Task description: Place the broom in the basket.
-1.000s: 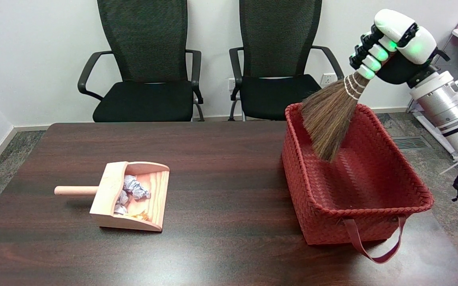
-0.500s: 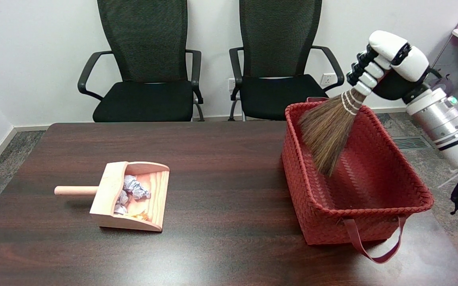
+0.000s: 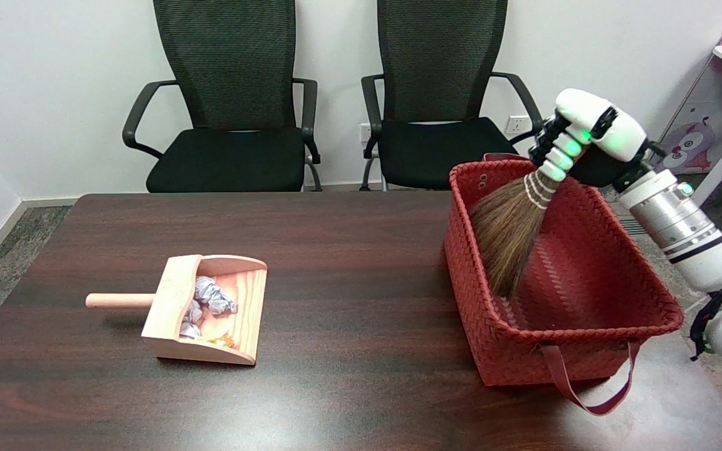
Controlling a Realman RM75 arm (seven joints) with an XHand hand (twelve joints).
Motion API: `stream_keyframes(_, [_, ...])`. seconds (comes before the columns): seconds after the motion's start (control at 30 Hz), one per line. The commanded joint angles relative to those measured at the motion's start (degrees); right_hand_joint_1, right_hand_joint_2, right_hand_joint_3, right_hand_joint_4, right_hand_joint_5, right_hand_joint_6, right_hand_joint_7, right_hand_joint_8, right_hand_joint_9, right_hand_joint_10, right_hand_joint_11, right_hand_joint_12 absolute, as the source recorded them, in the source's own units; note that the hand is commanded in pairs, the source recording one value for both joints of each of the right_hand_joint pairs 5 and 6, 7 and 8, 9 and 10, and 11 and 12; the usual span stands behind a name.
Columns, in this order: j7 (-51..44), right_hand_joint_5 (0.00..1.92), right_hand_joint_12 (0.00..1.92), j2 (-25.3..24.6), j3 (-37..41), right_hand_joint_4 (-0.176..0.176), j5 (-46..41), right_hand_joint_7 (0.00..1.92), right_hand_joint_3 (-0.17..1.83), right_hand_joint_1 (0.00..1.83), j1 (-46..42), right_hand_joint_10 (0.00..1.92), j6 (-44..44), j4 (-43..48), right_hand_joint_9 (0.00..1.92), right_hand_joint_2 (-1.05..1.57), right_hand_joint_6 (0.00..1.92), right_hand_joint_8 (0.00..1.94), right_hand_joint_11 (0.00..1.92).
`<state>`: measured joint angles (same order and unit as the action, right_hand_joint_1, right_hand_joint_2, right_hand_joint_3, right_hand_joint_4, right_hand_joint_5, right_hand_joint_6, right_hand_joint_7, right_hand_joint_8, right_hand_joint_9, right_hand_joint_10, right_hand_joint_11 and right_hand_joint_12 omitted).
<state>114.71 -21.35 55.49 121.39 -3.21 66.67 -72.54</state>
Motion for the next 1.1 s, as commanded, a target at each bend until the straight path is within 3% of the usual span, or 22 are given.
stream_keyframes(0.03, [-10.8, 1.92, 1.92, -3.4, 0.8, 0.017, 3.5, 1.92, 0.63, 1.03, 0.1, 1.92, -9.3, -0.8, 1.92, 1.57, 1.92, 1.92, 1.92])
stream_keyframes(0.4, [-17.8, 1.92, 1.92, -3.4, 1.1, 0.018, 3.8, 1.92, 0.74, 1.05, 0.0, 1.92, -16.3, -4.4, 1.92, 1.57, 1.92, 1.92, 1.92])
stream_keyframes(0.97, [-18.6, 1.92, 1.92, -3.4, 4.4, 0.04, 11.3, 1.92, 0.83, 0.99, 0.1, 1.92, -24.4, -11.4, 1.92, 1.57, 1.92, 1.92, 1.92])
stream_keyframes(1.0, [-19.0, 1.92, 1.92, -3.4, 4.5, 0.054, 11.3, 1.92, 0.84, 0.98, 0.1, 1.92, -24.6, -11.6, 1.92, 1.57, 1.92, 1.92, 1.92])
stream_keyframes(1.03, [-19.2, 1.92, 1.92, -3.4, 4.5, 0.129, 11.3, 1.92, 0.84, 0.96, 0.2, 1.92, -24.7, -12.0, 1.92, 1.57, 1.92, 1.92, 1.92])
stream_keyframes(1.07, [-19.3, 1.92, 1.92, -3.4, 4.5, 0.174, 11.3, 1.92, 0.84, 0.95, 0.2, 1.92, -24.7, -12.2, 1.92, 1.57, 1.92, 1.92, 1.92])
stream_keyframes(1.1, [-19.3, 1.92, 1.92, -3.4, 4.5, 0.176, 11.3, 1.92, 0.84, 0.96, 0.2, 1.92, -24.7, -12.4, 1.92, 1.57, 1.92, 1.92, 1.92])
